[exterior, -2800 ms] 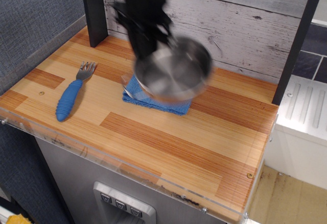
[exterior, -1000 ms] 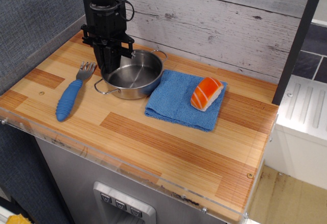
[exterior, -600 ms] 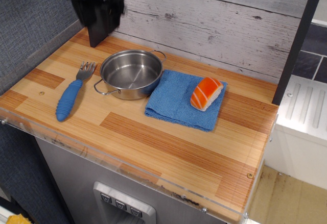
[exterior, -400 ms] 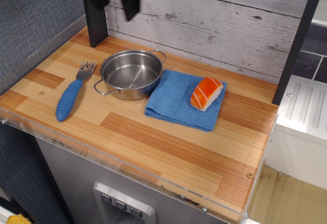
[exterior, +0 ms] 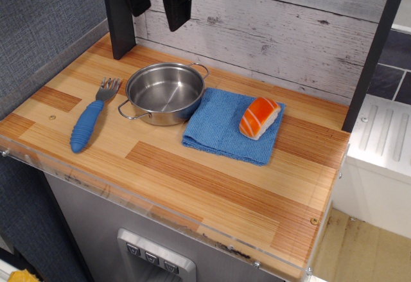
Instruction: Pick up the pot and place it to the left of the blue cloth
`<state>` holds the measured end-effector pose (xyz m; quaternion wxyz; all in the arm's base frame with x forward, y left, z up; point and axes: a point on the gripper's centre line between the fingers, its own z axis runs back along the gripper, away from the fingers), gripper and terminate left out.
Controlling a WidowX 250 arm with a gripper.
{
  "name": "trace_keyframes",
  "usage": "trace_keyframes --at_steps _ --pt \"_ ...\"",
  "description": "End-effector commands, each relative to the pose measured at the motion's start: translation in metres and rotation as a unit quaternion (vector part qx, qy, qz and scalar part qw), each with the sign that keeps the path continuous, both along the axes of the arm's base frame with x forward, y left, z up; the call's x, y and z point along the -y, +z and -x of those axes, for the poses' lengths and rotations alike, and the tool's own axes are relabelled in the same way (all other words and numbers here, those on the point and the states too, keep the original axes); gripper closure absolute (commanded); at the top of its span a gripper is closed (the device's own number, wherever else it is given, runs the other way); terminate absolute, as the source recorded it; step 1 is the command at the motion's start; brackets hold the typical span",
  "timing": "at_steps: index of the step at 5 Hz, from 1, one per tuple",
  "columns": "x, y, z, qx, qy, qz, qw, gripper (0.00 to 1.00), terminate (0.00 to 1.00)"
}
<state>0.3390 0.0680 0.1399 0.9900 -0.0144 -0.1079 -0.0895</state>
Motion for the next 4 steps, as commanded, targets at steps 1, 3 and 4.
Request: trace_keyframes --at_steps 1,3,4 --pt "-0.0091 0.0183 0.0097 0.027 0.004 -0.006 0.9996 0.00 0.00" --pt "-0.0091 0.0183 0.0097 0.027 0.004 -0.006 0.9996 0.00 0.00" --pt "-0.0091 0.0183 0.0097 0.027 0.004 -0.006 0.9996 0.00 1.00"
